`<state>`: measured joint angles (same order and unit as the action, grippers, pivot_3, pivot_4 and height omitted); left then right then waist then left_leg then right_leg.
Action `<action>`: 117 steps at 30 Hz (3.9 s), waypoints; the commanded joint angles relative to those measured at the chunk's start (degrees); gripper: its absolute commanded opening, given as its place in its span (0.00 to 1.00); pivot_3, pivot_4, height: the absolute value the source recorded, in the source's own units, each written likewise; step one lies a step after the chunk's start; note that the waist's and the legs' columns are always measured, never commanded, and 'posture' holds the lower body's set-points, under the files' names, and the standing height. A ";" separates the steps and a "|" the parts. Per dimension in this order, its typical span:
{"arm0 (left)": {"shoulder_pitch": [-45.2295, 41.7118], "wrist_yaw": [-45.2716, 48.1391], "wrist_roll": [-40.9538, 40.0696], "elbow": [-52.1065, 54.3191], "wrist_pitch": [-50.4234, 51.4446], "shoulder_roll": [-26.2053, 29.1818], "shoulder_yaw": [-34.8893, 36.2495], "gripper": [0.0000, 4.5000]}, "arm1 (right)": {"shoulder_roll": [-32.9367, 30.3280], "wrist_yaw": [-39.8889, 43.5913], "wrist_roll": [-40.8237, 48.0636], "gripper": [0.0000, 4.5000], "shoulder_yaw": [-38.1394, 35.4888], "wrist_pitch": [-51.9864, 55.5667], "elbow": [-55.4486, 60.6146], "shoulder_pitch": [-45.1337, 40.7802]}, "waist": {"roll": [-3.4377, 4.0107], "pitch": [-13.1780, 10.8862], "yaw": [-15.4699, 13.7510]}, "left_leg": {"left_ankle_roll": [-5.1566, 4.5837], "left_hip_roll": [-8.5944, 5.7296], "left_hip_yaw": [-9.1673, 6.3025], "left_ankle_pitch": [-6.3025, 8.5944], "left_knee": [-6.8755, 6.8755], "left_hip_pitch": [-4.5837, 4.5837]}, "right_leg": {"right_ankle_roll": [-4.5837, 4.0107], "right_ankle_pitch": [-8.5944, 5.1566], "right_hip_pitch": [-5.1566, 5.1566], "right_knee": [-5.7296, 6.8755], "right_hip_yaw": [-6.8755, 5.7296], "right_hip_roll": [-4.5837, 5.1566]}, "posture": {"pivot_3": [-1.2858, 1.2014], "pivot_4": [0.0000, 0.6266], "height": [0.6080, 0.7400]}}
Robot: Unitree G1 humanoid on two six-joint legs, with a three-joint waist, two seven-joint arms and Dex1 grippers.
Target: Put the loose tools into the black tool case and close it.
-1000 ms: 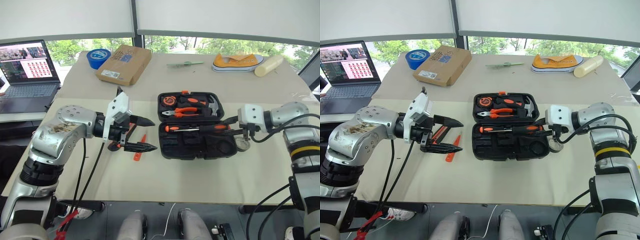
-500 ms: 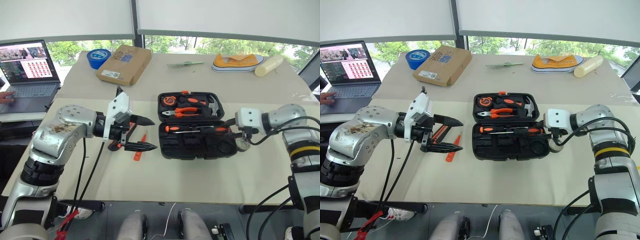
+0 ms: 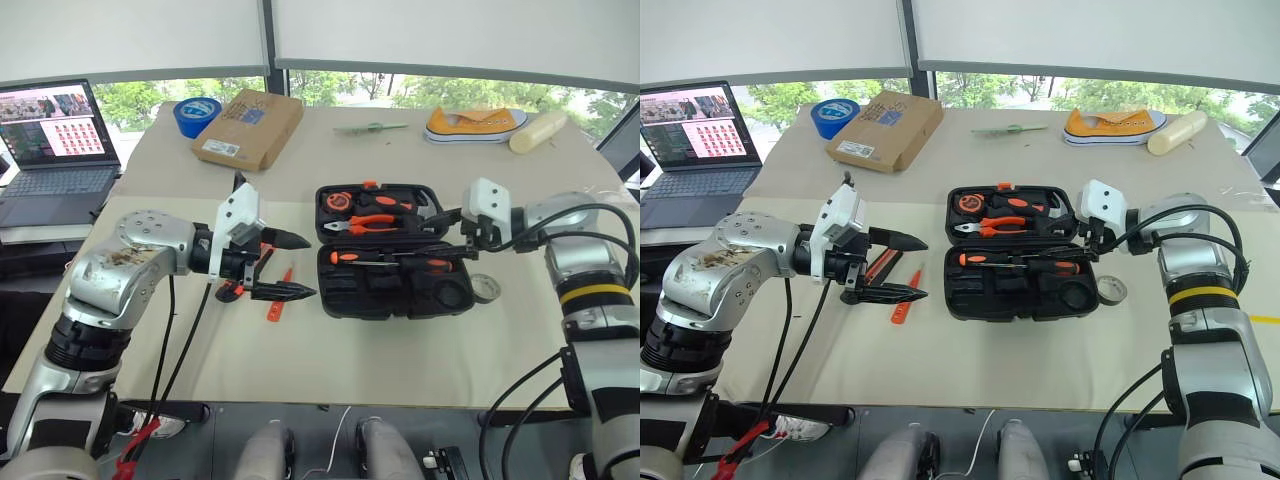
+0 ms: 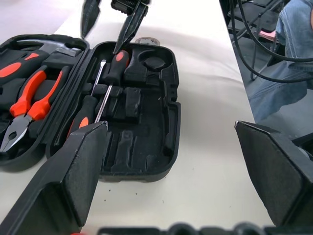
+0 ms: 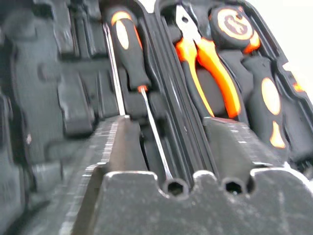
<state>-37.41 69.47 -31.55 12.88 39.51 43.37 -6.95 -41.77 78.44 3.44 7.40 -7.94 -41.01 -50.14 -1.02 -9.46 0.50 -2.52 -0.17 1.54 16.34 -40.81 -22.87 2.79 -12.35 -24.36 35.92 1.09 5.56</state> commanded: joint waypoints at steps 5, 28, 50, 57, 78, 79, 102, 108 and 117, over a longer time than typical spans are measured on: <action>-0.88 0.17 0.67 0.38 -2.21 -0.05 0.48 1.00 | 1.18 -2.06 -0.33 0.02 0.07 1.84 2.78 2.33 | 0.00 0.00 0.30 | 0.02 0.02 0.01 -0.01 0.01 0.01 | 0.00 0.00 -0.02 0.01 0.01 -0.04 | 0.52 0.24 0.96; -1.21 -0.04 2.06 -1.26 -3.07 -0.18 0.93 1.00 | 1.18 -10.04 -10.10 0.02 4.60 -2.64 5.32 2.05 | -0.04 0.02 0.46 | 0.02 0.04 0.01 -0.01 0.02 0.12 | -0.01 0.00 0.05 0.03 0.02 -0.11 | 0.52 0.24 0.96; 49.66 -13.72 3.02 19.66 11.07 13.16 42.41 1.00 | -4.14 -5.01 27.52 0.99 -13.37 37.64 53.60 18.77 | -0.01 -0.03 -0.76 | -0.16 0.03 -0.13 0.19 0.22 0.00 | -0.09 -0.05 -0.22 -0.13 -0.25 0.29 | 0.52 0.24 0.96; 24.89 -21.79 -6.08 21.70 29.78 14.82 25.18 1.00 | -3.75 -8.89 28.50 0.99 -12.89 38.26 57.39 20.44 | -0.10 -0.02 -1.97 | 0.02 -0.22 -0.35 0.09 0.12 0.09 | -0.09 -0.04 0.04 -0.10 -0.49 0.51 | 0.52 0.24 0.96; -23.13 -49.20 -17.87 -15.31 52.99 -5.94 -14.22 1.00 | -2.41 -21.42 29.67 0.99 -15.16 38.36 68.26 31.59 | -0.22 -0.05 -0.42 | 0.00 -0.83 -0.79 0.04 0.08 -0.02 | 0.09 -0.10 -0.01 0.26 -0.37 0.52 | 0.52 0.24 0.96; -23.45 -49.85 -18.48 -15.46 52.99 -6.05 -15.46 1.00 | -2.35 -21.82 29.75 0.99 -15.13 38.37 68.57 31.89 | -0.22 -0.05 -0.43 | 0.01 -0.84 -0.79 0.03 0.08 -0.02 | 0.10 -0.11 -0.01 0.26 -0.36 0.54 | 0.52 0.24 0.96; -25.15 -52.89 -19.09 -24.54 52.99 -10.80 -27.43 0.09 | -1.96 -25.12 30.54 1.00 -15.40 37.28 70.60 34.46 | -0.18 0.00 -1.17 | -0.03 -0.99 -0.83 0.00 0.05 0.12 | 0.18 -0.16 0.18 0.17 -0.35 0.64 | 0.52 0.24 0.96; -26.68 -48.46 -13.72 -22.56 52.19 -9.56 -29.07 0.09 | -1.96 -24.95 30.13 1.00 -15.12 36.96 69.83 34.28 | -0.18 0.00 -1.09 | -0.04 -1.00 -0.82 0.01 0.05 0.11 | 0.18 -0.16 0.17 0.17 -0.35 0.64 | 0.52 0.24 0.96; -30.52 -14.95 3.31 -14.61 20.11 6.06 -40.94 0.09 | -6.17 -21.96 32.52 1.00 -16.89 40.57 70.48 37.31 | -0.17 -0.04 -0.56 | 0.04 -0.95 -0.79 -0.04 0.08 0.02 | 0.13 -0.19 0.00 0.15 -0.35 0.58 | 0.52 0.24 0.96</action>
<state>-65.23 44.84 -33.95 -3.32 70.65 46.71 -47.28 -46.64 55.35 34.61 -7.04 31.91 27.73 -13.54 -1.20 -9.51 -0.06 -2.43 -1.11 0.75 16.26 -40.72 -22.92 2.91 -12.54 -24.41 36.06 0.73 6.14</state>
